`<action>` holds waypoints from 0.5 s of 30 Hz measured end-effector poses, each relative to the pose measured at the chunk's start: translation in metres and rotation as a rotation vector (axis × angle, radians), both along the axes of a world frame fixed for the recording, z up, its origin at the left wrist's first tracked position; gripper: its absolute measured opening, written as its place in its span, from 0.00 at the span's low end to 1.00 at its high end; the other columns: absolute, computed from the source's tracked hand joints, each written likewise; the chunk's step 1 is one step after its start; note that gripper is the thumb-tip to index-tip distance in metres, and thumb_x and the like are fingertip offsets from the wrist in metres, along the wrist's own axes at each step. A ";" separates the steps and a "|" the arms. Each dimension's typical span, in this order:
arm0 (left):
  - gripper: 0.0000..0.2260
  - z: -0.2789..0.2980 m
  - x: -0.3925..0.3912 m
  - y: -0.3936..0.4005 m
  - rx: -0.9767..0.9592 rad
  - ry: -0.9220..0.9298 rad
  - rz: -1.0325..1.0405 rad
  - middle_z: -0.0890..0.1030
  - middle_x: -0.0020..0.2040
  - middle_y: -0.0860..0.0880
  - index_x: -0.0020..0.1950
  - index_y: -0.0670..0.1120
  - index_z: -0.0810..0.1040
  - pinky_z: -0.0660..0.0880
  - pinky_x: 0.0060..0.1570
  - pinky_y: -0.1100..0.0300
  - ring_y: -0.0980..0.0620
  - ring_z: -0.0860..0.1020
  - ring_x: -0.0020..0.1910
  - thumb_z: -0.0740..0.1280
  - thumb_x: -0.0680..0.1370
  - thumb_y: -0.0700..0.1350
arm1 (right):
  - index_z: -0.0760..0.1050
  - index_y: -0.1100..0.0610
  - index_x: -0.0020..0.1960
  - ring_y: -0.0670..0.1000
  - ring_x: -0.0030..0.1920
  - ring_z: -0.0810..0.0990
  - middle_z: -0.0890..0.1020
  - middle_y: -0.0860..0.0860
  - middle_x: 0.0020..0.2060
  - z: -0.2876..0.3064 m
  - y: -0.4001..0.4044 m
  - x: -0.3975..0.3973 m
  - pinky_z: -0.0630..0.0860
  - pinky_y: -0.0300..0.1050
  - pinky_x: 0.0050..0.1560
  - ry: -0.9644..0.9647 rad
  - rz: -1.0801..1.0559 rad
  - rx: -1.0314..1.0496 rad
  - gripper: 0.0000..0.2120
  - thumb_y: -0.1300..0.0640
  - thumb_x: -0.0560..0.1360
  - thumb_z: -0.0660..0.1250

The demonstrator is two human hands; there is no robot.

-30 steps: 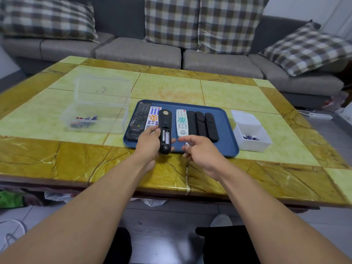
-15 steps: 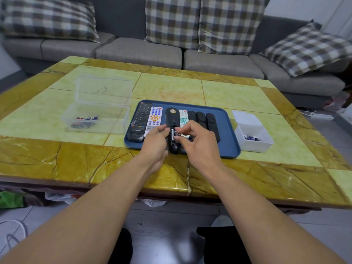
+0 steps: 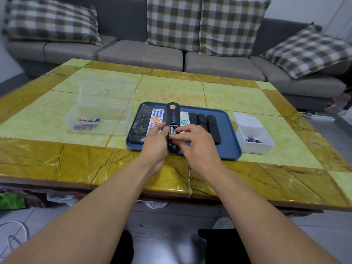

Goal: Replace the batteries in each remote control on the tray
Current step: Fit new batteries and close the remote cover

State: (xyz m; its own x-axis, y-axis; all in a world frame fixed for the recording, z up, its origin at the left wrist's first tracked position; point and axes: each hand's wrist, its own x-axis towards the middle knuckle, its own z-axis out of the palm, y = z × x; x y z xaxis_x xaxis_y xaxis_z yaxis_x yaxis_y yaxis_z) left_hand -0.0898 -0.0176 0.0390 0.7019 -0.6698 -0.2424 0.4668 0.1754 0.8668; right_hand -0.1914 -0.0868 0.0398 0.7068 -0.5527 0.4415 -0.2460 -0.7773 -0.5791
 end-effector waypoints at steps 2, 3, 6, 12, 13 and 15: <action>0.11 0.002 -0.001 0.001 -0.001 0.004 0.010 0.82 0.36 0.50 0.65 0.44 0.74 0.73 0.24 0.64 0.58 0.79 0.27 0.57 0.86 0.39 | 0.86 0.50 0.53 0.48 0.56 0.78 0.84 0.45 0.53 0.003 0.000 -0.001 0.75 0.44 0.59 0.013 -0.002 -0.042 0.08 0.58 0.75 0.73; 0.10 0.003 -0.001 0.001 0.000 0.006 0.016 0.82 0.37 0.49 0.65 0.44 0.74 0.73 0.23 0.65 0.58 0.79 0.26 0.57 0.86 0.39 | 0.86 0.50 0.53 0.48 0.55 0.78 0.85 0.45 0.53 0.004 -0.001 -0.002 0.75 0.44 0.59 0.025 -0.003 -0.055 0.08 0.58 0.75 0.73; 0.10 0.005 -0.001 0.003 0.002 0.001 0.018 0.82 0.41 0.48 0.65 0.45 0.73 0.74 0.23 0.64 0.58 0.80 0.27 0.57 0.85 0.39 | 0.86 0.50 0.52 0.46 0.55 0.78 0.85 0.44 0.53 0.005 -0.003 -0.004 0.75 0.44 0.59 0.027 -0.013 -0.034 0.08 0.57 0.74 0.74; 0.11 0.002 0.001 0.005 0.012 -0.087 -0.055 0.86 0.45 0.47 0.66 0.47 0.73 0.80 0.34 0.56 0.49 0.86 0.43 0.56 0.86 0.41 | 0.77 0.48 0.51 0.42 0.37 0.75 0.78 0.46 0.43 0.006 0.000 -0.007 0.71 0.32 0.38 -0.011 -0.195 0.383 0.15 0.51 0.69 0.79; 0.12 0.002 0.001 0.005 0.012 -0.106 -0.068 0.86 0.46 0.46 0.67 0.47 0.73 0.80 0.38 0.54 0.48 0.85 0.45 0.56 0.86 0.41 | 0.76 0.49 0.51 0.42 0.35 0.73 0.76 0.46 0.40 0.008 -0.001 -0.007 0.68 0.32 0.35 0.008 -0.217 0.429 0.16 0.50 0.69 0.79; 0.12 0.001 0.000 0.004 0.006 -0.131 -0.092 0.87 0.45 0.47 0.67 0.47 0.73 0.78 0.45 0.50 0.47 0.85 0.47 0.56 0.86 0.41 | 0.77 0.49 0.50 0.43 0.32 0.69 0.72 0.46 0.35 0.009 -0.001 -0.009 0.65 0.35 0.32 0.041 -0.226 0.484 0.14 0.49 0.69 0.78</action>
